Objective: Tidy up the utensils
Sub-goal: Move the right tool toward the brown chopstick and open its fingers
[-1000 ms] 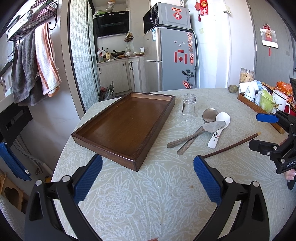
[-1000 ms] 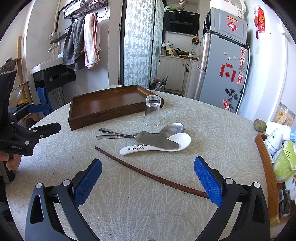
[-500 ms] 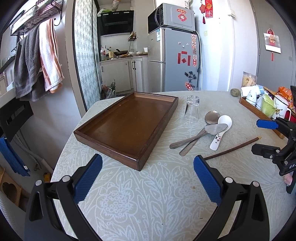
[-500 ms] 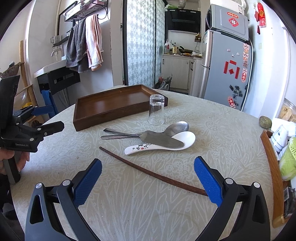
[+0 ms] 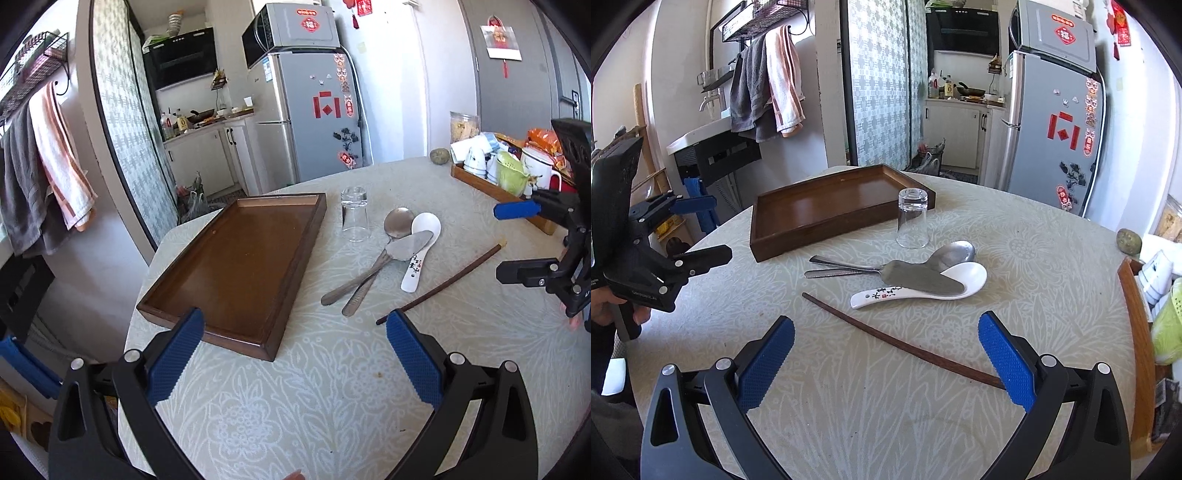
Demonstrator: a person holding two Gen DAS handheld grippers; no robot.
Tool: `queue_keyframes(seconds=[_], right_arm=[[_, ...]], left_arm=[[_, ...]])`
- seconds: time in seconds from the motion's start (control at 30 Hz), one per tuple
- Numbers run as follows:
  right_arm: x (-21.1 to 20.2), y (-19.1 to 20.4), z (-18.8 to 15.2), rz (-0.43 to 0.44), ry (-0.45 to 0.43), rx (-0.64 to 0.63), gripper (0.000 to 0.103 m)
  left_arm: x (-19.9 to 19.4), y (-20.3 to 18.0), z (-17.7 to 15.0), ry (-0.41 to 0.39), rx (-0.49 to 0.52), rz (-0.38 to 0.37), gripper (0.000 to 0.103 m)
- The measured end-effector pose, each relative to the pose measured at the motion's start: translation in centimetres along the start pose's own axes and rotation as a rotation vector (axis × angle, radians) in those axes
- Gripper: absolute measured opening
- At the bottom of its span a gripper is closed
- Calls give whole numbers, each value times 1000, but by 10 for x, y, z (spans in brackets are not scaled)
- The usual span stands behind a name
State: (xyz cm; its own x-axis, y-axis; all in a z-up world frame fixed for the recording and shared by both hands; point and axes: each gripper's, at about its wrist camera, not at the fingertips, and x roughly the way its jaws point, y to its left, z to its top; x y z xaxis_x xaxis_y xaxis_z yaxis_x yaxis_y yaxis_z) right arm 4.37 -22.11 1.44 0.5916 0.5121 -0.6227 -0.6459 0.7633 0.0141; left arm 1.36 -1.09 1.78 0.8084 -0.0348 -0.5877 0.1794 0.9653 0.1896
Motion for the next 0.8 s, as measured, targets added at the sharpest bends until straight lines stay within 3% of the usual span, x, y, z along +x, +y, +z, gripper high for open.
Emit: queue_keyframes(seconds=[0.2, 0.33, 0.5, 0.63, 0.8], right_arm=[[6, 3, 23, 59, 102, -126, 100], [17, -10, 35, 74, 152, -168, 100], [20, -35, 43, 92, 136, -180, 100], [16, -43, 34, 98, 137, -258, 100], [15, -48, 15, 191, 206, -283, 100]], left_arm=[[15, -6, 14, 18, 89, -112, 100], [28, -12, 23, 23, 132, -126, 100], [44, -28, 26, 45, 229, -133, 100], [58, -34, 28, 86, 233, -260, 100], [66, -46, 31, 95, 261, -409, 100]])
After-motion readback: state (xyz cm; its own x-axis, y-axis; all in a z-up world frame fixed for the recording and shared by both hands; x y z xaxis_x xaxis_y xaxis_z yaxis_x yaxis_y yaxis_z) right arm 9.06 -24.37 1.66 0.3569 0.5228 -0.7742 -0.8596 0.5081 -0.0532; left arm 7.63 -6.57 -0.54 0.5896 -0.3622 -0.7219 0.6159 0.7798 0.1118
